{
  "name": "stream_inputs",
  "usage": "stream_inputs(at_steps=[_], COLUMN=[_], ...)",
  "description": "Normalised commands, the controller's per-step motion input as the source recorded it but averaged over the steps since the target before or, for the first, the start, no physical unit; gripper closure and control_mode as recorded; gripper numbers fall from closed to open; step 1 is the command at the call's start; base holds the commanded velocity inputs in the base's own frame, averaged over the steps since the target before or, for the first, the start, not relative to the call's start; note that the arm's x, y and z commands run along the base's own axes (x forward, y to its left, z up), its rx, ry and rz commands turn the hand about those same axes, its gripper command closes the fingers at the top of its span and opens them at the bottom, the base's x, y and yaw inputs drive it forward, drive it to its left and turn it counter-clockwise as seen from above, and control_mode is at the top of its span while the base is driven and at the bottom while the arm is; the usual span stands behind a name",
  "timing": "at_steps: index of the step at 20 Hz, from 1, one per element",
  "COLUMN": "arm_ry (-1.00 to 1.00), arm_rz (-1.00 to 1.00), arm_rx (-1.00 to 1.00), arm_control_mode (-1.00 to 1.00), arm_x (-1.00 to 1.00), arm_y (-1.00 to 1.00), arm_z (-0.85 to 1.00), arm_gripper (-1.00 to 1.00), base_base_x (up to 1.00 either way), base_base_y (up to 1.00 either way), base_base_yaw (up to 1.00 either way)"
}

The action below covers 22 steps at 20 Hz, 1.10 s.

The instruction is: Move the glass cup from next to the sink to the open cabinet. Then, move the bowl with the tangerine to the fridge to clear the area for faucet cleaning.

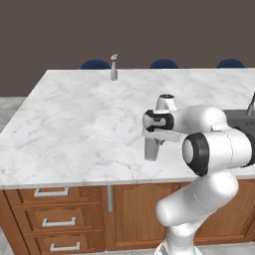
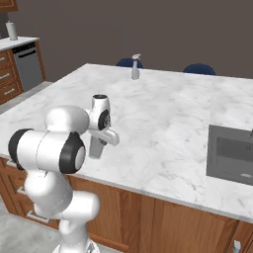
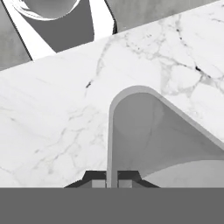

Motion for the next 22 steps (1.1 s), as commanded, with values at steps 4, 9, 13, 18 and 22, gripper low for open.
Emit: stream_inputs(at_steps=[4, 9, 13, 18, 22], arm_ry=[-0.26, -0.21, -0.16, -0.13, 0.0], arm_rz=[-0.02, -0.01, 0.0, 0.0, 0.0], arm_rx=[0.0, 0.0, 0.05, 0.0, 0.0], arm_control_mode=[-1.0, -1.0, -1.0, 1.0, 1.0], arm_x=[-0.71, -0.41, -0.43, -0.33, 0.0], arm_y=[0.06, 0.11, 0.01, 0.08, 0.0], arm_z=[0.77, 0.67, 0.21, 0.09, 0.0], arm_gripper=[1.0, 1.0, 1.0, 1.0, 1.0], base_base_x=[0.0, 0.0, 0.0, -0.15, 0.0], base_base_y=[0.0, 0.0, 0.0, 0.49, 1.0], base_base_yaw=[0.0, 0.0, 0.0, 0.0, 0.22])
